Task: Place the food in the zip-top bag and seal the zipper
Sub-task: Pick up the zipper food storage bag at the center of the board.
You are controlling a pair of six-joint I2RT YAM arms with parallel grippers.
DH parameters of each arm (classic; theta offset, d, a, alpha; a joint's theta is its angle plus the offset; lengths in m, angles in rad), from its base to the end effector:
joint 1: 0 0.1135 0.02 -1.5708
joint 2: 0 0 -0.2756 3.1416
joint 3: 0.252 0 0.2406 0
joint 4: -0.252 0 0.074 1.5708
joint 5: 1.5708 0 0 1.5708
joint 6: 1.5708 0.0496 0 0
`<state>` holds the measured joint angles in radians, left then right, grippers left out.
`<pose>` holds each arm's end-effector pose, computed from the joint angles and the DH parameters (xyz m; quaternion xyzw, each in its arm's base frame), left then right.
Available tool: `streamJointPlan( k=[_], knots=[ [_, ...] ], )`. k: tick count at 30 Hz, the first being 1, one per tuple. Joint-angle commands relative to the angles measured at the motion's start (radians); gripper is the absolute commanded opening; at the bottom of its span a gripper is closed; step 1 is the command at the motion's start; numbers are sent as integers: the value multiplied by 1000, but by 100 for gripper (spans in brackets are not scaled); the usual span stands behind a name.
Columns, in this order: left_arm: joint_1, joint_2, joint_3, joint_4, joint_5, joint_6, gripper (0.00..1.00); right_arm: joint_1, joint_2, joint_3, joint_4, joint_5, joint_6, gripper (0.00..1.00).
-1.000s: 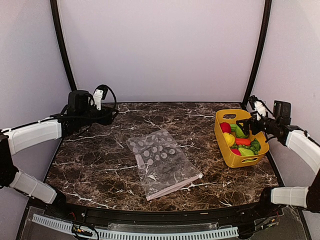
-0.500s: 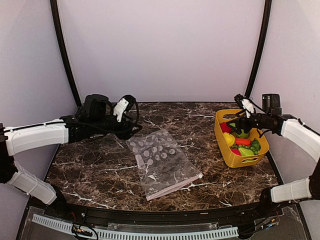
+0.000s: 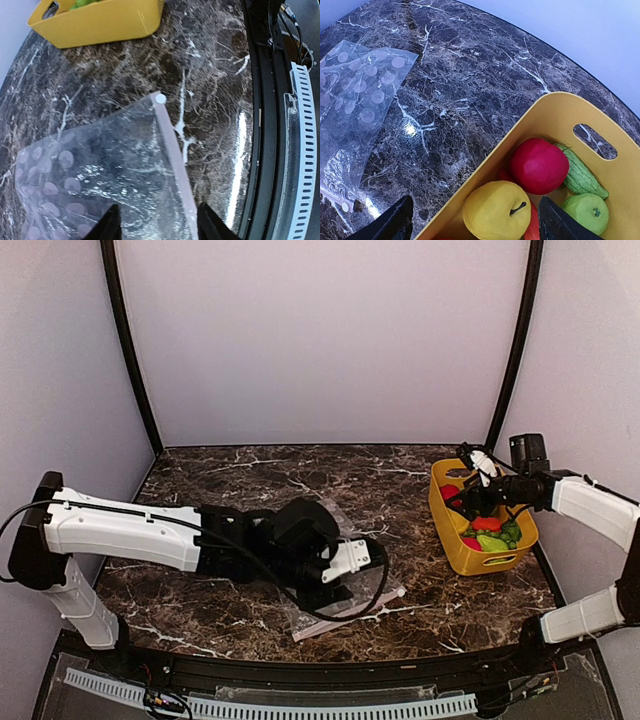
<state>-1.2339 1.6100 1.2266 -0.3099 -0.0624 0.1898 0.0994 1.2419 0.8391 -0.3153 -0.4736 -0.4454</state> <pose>0.1233 -0.3428 0.2784 0.5810 0.6938 -0.1873 0.3821 0.2543 0.0481 0.2605 -0.3316 0.8263 0.1412 0.4328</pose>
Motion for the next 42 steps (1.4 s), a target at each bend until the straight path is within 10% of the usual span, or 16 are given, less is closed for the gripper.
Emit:
streamJointPlan(
  k=[1, 42],
  knots=[
    [-101, 87, 73, -184, -166, -20, 44, 6, -1, -20, 48, 21, 14, 83],
    [-230, 622, 449, -350, -734, -26, 38, 5, -128, -84, 61, 29, 4, 84]
  ],
)
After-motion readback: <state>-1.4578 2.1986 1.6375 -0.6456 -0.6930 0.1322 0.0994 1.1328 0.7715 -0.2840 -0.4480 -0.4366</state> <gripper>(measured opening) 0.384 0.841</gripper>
